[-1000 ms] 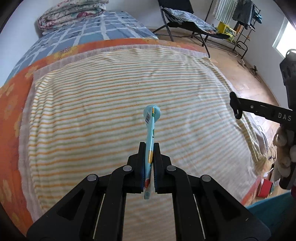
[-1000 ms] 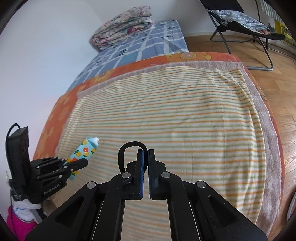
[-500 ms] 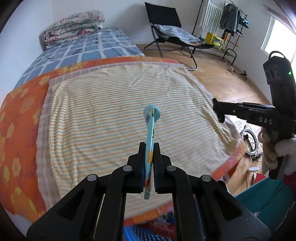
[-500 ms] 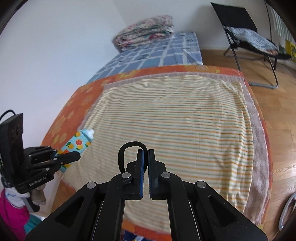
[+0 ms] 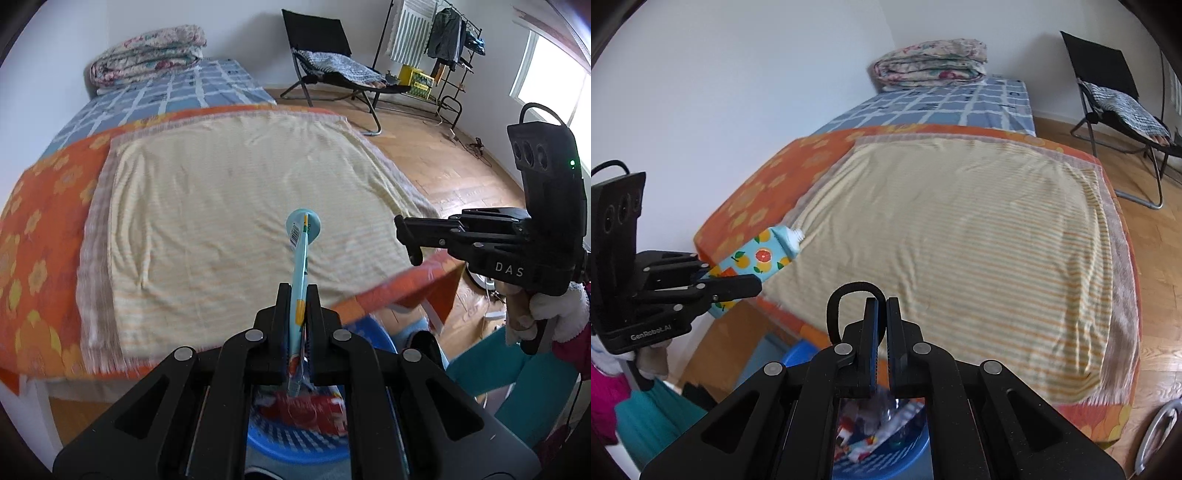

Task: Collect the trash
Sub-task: 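Carry the blue tube and hair tie in both grippers over the blue basket, then open the left gripper dropping the blue tube while the right drops the hair tie into the basket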

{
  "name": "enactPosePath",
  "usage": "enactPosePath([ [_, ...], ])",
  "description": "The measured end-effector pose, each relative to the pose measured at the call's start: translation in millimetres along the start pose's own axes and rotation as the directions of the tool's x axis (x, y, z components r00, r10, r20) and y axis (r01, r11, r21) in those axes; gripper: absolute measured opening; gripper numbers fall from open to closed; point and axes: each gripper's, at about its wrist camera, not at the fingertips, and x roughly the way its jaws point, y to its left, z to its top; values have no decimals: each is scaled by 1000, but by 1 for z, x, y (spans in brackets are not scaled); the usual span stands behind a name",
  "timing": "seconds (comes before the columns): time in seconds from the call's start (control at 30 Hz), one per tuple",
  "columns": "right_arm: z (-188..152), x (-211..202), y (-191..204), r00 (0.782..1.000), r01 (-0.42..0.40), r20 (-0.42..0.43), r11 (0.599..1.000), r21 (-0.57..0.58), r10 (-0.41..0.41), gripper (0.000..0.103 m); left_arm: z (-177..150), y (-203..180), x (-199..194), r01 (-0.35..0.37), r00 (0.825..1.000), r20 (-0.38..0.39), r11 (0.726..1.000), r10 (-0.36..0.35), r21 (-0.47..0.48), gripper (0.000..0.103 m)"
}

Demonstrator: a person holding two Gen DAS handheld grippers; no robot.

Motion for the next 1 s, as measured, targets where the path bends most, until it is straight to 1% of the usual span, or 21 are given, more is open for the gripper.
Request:
enactPosePath([
  [0.23, -34, 8, 4, 999, -11, -53, 1000, 27, 12, 3, -38, -3, -1, 19, 999, -41, 999, -20, -38, 5],
  [0.43, -62, 21, 5, 993, -19, -111, 998, 64, 26, 3, -65, -11, 7, 33, 995, -89, 998, -37, -55, 5],
  [0.57, -75, 28, 11, 989, -24, -141, 997, 68, 34, 3, -81, -14, 14, 34, 991, -123, 997, -43, -72, 5],
  [0.8, -86, 38, 21, 983, -30, -180, 998, 48, 38, 3, -96, -20, 25, 25, 985, -168, 997, -38, -77, 5],
  [0.87, -88, 41, 22, 981, -28, -189, 998, 47, 37, 3, -101, -20, 30, 3, 983, -183, 998, -15, -68, 5],
  [1.0, -93, 45, 22, 978, -20, -206, 999, 51, 30, 3, -104, -17, 38, -10, 977, -212, 997, -6, -77, 5],
])
